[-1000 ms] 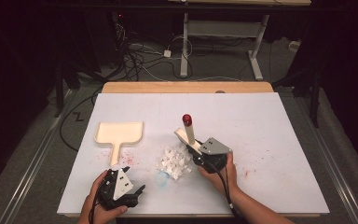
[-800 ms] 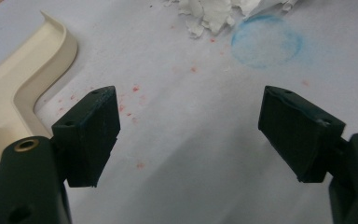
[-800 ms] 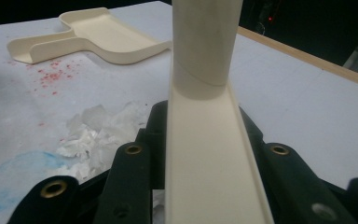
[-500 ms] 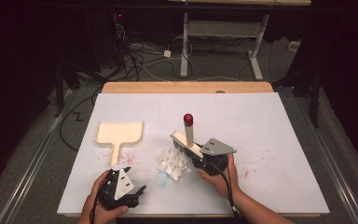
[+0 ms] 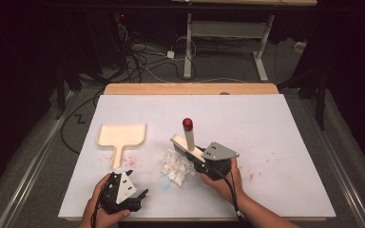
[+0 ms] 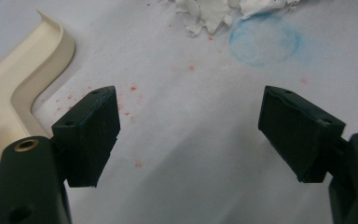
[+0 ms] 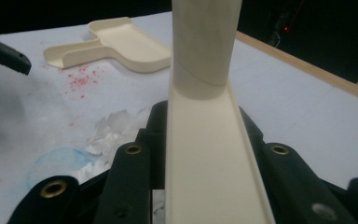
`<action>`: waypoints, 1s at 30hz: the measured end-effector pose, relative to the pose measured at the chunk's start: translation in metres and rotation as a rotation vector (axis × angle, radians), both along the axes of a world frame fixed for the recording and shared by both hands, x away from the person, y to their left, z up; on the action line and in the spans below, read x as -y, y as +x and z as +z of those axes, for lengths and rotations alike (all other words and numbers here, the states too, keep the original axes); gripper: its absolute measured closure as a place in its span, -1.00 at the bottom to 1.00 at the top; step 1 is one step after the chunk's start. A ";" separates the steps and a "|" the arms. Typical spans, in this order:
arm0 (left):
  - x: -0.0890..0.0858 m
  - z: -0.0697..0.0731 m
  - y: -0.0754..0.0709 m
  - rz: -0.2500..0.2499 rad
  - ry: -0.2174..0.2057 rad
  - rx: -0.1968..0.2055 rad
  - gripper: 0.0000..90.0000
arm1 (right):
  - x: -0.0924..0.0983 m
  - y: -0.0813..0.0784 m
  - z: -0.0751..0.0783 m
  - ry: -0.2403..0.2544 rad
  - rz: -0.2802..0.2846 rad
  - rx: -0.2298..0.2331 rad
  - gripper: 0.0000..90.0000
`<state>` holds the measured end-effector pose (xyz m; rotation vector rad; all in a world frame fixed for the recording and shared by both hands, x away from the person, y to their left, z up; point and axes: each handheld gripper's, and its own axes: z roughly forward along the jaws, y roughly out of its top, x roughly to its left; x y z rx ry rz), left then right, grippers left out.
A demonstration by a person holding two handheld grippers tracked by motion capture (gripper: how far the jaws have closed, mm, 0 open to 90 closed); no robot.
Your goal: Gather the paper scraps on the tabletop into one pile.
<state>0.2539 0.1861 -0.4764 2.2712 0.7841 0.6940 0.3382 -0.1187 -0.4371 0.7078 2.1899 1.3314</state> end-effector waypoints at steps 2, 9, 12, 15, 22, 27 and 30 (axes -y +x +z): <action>0.000 0.000 0.000 0.003 0.000 0.000 -0.55 | 0.007 0.001 0.008 0.018 -0.003 0.009 0.50; 0.001 0.001 0.000 0.002 0.004 0.003 -0.55 | 0.023 0.000 0.029 0.061 -0.009 0.029 0.50; 0.000 0.001 0.000 0.004 0.002 0.004 -0.55 | 0.034 -0.001 0.038 0.059 0.003 0.040 0.50; -0.001 0.001 -0.001 0.005 0.003 0.006 -0.55 | 0.051 -0.005 0.047 0.063 0.004 0.037 0.50; -0.001 0.002 -0.001 0.009 0.002 0.010 -0.55 | 0.098 -0.020 0.061 0.053 0.042 -0.009 0.50; 0.001 0.001 0.000 0.004 0.010 0.010 -0.55 | 0.128 -0.033 0.063 0.010 0.079 -0.052 0.50; 0.002 0.001 0.000 0.003 0.018 0.007 -0.55 | 0.144 -0.040 0.060 -0.002 0.091 -0.108 0.50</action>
